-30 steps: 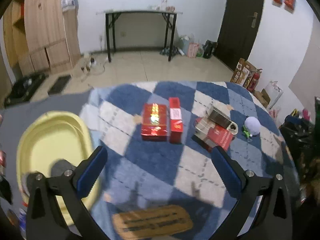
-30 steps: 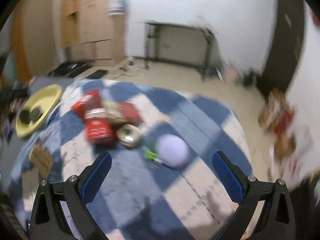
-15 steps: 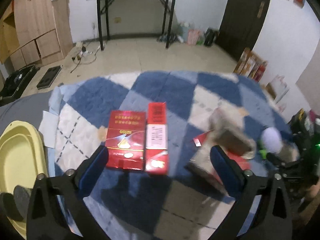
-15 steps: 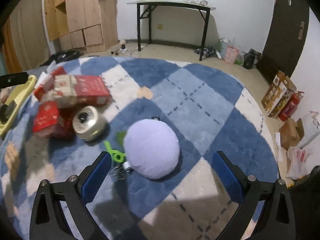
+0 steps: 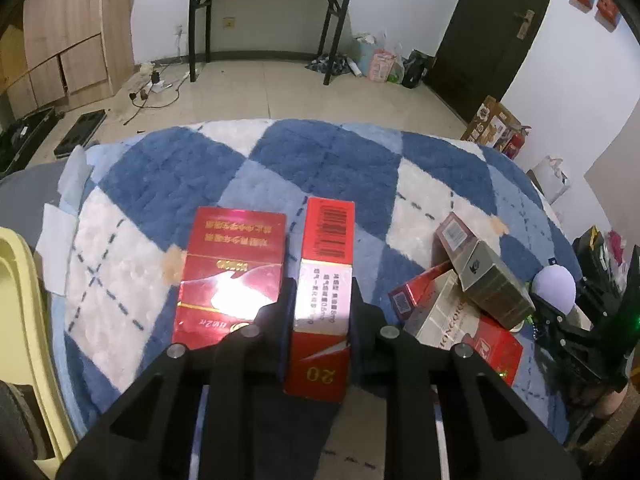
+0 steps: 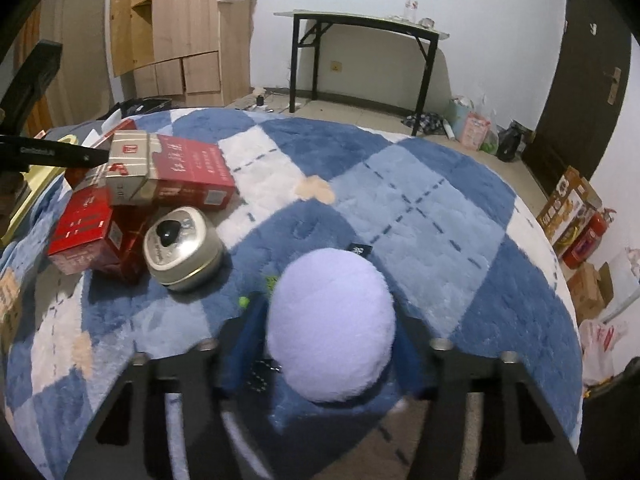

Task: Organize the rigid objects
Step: 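Grasp a red box with the left tool while the right tool grasps the lavender ball, then carry the red box and lavender ball into the basin and release both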

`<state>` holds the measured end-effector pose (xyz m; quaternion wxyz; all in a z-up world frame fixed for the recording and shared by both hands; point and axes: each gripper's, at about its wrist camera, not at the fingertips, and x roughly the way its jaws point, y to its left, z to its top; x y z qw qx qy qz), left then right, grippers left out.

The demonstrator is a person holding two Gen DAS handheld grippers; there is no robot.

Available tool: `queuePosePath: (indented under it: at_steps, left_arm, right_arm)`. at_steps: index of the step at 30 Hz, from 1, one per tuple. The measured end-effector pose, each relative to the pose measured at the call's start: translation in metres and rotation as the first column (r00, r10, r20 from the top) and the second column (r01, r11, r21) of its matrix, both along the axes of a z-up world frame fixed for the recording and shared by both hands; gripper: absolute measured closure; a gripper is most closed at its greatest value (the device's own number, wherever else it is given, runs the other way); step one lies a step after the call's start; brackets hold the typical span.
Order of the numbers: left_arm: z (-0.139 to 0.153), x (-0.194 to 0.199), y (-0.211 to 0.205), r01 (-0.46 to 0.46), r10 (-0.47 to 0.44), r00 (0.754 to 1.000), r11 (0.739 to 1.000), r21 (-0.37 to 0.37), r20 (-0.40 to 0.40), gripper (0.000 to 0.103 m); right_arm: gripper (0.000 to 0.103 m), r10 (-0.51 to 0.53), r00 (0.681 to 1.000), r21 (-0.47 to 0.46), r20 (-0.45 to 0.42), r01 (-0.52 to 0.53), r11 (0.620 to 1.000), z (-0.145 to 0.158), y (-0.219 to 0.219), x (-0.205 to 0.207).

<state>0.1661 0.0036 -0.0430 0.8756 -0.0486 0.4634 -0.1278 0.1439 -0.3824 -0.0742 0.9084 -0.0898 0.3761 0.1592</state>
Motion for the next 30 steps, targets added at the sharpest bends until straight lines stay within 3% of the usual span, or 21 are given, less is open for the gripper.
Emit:
queuePosePath:
  at_steps: [4, 8, 13, 16, 19, 22, 24, 30]
  left_arm:
    - [0.025, -0.018, 0.007, 0.001, -0.002, 0.999, 1.000, 0.016, 0.042, 0.078]
    - [0.070, -0.048, 0.030, -0.029, 0.028, 0.993, 1.000, 0.004, 0.118, 0.078]
    - [0.126, -0.076, 0.081, -0.091, 0.089, 0.981, 0.996, 0.003, 0.174, 0.078]
    - [0.149, -0.099, 0.131, -0.208, 0.194, 0.943, 0.978, 0.023, 0.271, 0.078]
    - [0.148, -0.108, 0.175, -0.286, 0.270, 0.924, 0.958, 0.019, 0.271, 0.078]
    - [0.133, -0.115, 0.215, -0.355, 0.316, 0.912, 0.927, 0.120, 0.261, 0.078]
    - [0.118, -0.115, 0.242, -0.392, 0.352, 0.905, 0.908, 0.150, 0.237, 0.078]
    - [0.079, -0.094, 0.313, -0.457, 0.446, 0.885, 0.887, 0.068, 0.129, 0.078]
  right_arm:
    - [0.068, -0.034, 0.999, 0.076, -0.040, 0.037, 0.996, 0.009, -0.012, -0.002]
    - [0.068, -0.089, 0.996, 0.186, 0.005, 0.086, 0.979, 0.055, -0.028, -0.015]
    - [0.068, 0.000, 0.997, 0.188, 0.082, -0.015, 0.982, 0.104, -0.010, -0.045]
    - [0.068, 0.072, 0.991, 0.216, 0.109, -0.094, 0.972, 0.128, 0.018, -0.062]
    - [0.068, 0.172, 0.977, 0.253, 0.128, -0.200, 0.946, 0.152, 0.067, -0.075]
    - [0.068, 0.297, 0.945, 0.265, 0.136, -0.324, 0.908, 0.167, 0.135, -0.086]
    - [0.068, 0.360, 0.923, 0.278, 0.139, -0.385, 0.880, 0.170, 0.180, -0.086]
    - [0.068, 0.529, 0.848, 0.279, 0.029, -0.515, 0.811, 0.140, 0.324, -0.059]
